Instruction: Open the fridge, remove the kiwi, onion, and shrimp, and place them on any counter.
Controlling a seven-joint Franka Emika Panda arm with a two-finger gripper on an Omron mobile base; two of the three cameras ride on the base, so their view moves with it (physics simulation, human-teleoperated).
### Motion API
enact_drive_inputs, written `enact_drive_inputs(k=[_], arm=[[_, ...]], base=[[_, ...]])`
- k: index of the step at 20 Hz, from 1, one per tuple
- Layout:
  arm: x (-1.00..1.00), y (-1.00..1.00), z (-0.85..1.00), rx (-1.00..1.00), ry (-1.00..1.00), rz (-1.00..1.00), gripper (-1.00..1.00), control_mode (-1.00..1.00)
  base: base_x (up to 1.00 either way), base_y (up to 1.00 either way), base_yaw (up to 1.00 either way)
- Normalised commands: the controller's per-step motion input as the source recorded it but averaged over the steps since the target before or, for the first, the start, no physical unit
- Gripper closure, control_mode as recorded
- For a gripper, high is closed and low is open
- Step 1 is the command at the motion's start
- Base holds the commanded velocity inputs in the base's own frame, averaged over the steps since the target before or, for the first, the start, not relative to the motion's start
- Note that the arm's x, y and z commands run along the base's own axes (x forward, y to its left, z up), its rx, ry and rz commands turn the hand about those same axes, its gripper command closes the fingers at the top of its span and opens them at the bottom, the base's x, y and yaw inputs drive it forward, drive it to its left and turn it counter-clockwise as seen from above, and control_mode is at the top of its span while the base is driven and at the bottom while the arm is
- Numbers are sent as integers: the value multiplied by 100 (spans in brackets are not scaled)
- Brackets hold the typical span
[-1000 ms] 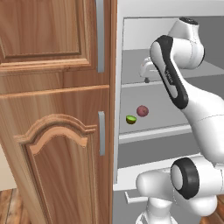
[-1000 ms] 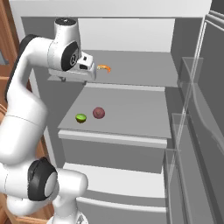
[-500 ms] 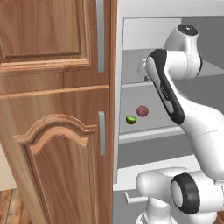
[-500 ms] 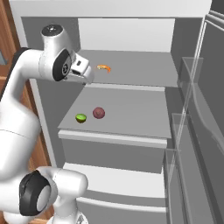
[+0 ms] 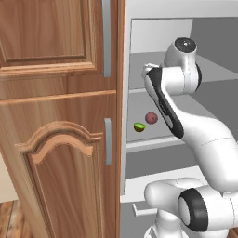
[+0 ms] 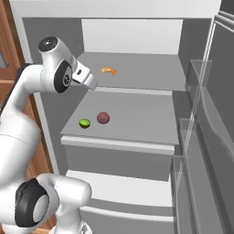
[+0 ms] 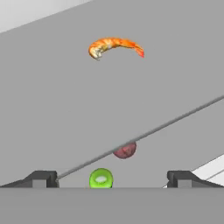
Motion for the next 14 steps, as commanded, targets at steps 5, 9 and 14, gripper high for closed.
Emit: enact_drive_inputs(k=[5,9,14], arm=[[54,0,1,-1,4,0,-100,-100],[51,-8,0,-1,12,0,-100,-100],[47,-1,0,-1,9,0,-100,-100]], base=[[0,0,0],[0,0,0],[0,0,0]])
